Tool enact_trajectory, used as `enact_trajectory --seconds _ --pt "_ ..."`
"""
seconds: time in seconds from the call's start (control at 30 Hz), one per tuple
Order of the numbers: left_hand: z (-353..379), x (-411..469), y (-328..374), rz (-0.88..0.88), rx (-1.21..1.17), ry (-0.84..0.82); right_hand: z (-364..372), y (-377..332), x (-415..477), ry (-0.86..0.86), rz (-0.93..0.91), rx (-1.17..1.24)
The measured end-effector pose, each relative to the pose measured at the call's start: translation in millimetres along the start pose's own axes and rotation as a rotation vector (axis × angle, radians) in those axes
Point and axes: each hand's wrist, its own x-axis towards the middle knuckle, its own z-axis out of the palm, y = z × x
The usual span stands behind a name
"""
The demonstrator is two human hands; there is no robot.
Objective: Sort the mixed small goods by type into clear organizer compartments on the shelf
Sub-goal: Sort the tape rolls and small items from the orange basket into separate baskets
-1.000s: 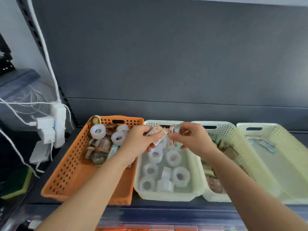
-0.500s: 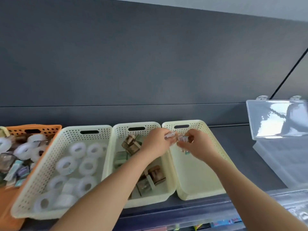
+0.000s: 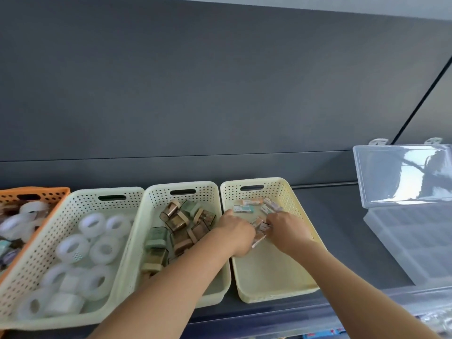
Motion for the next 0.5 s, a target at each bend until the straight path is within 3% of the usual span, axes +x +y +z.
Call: enact_trajectory --seconds 0.1,0.27,0.5 --pt "0 -3 -4 0.005 -0.059 0.083 -2 1 4 -0.009 0.01 0.056" --pt "-4 -20 -26 -0.037 -0.17 0.379 -11 -16 11 0.118 -0.031 0.123" --pt "5 -82 -96 -0.334 -0.186 0.504 -33 -83 21 0.248 -0.225 0.203"
